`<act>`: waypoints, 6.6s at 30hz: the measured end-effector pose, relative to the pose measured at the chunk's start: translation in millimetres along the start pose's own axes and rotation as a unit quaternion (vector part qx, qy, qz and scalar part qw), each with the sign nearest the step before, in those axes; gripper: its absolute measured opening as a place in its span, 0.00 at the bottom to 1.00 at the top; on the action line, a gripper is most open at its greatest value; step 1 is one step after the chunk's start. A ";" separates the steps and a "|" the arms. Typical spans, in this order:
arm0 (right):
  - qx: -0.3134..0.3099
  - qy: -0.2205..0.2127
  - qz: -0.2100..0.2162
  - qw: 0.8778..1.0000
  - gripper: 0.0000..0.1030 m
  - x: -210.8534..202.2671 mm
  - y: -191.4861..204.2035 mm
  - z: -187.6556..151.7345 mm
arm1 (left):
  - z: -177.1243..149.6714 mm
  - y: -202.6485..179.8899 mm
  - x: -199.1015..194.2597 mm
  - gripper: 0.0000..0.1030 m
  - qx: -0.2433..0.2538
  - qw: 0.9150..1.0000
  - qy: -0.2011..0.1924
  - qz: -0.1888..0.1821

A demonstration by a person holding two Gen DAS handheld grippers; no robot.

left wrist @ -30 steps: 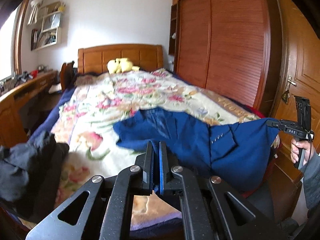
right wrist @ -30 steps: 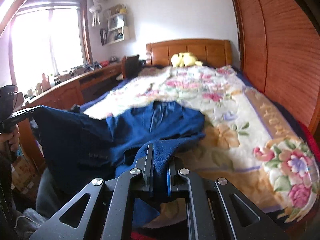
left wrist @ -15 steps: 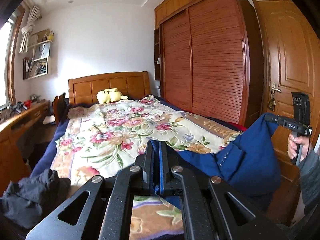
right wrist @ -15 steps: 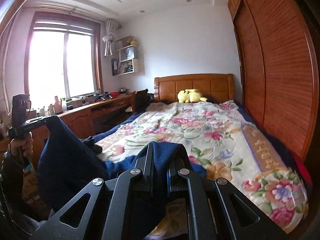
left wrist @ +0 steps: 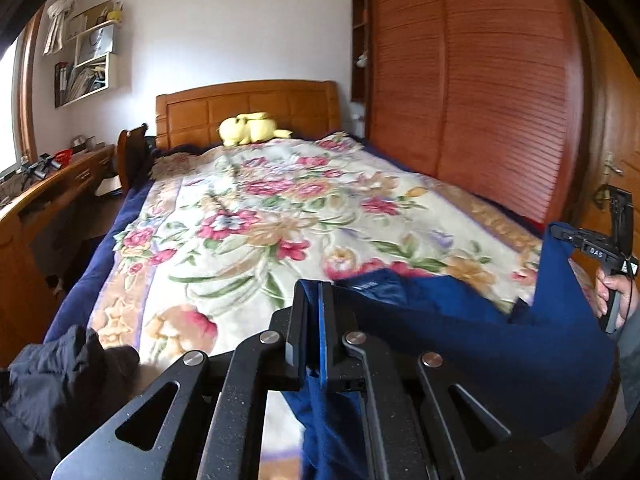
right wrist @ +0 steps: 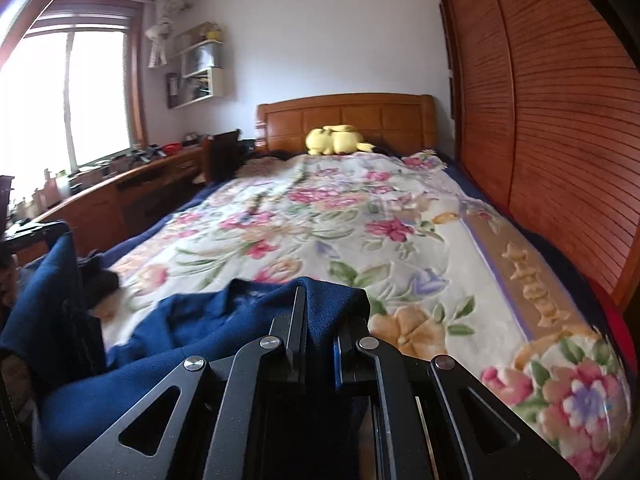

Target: Fold large clothes

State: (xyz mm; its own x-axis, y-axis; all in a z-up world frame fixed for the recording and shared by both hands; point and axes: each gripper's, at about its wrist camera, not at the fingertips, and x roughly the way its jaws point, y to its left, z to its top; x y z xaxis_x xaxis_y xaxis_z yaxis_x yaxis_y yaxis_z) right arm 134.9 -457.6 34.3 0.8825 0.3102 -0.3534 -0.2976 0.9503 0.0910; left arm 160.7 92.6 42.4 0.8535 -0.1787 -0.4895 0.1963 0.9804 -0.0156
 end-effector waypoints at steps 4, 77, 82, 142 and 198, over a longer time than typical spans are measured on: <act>-0.004 -0.009 -0.019 1.000 0.08 34.1 6.9 22.2 | 23.2 11.0 29.9 0.04 -0.001 1.000 -0.002 0.021; -0.232 0.205 -0.034 0.950 0.05 271.2 118.3 -27.2 | -77.8 -28.6 96.2 0.69 -0.014 0.997 0.067 -0.020; -0.248 0.181 -0.043 0.951 0.05 293.1 133.2 -6.5 | -77.6 -25.2 96.9 0.69 -0.018 0.997 0.067 -0.018; -0.189 0.157 0.027 0.969 0.55 367.0 196.1 15.4 | -82.8 -0.1 111.8 0.69 -0.041 0.995 0.087 -0.004; -0.173 0.137 0.008 0.975 0.48 389.8 173.7 34.2 | -99.0 -25.4 142.2 0.69 -0.028 0.990 0.134 -0.030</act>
State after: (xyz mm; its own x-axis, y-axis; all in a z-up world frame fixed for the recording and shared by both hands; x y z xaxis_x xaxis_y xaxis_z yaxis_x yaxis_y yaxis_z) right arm 439.7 -170.7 -55.8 0.7598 0.2620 -0.5951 -0.4585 0.8648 -0.2046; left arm 229.2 50.4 -113.2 0.6817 -0.2152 -0.6993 0.2083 0.9733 -0.0964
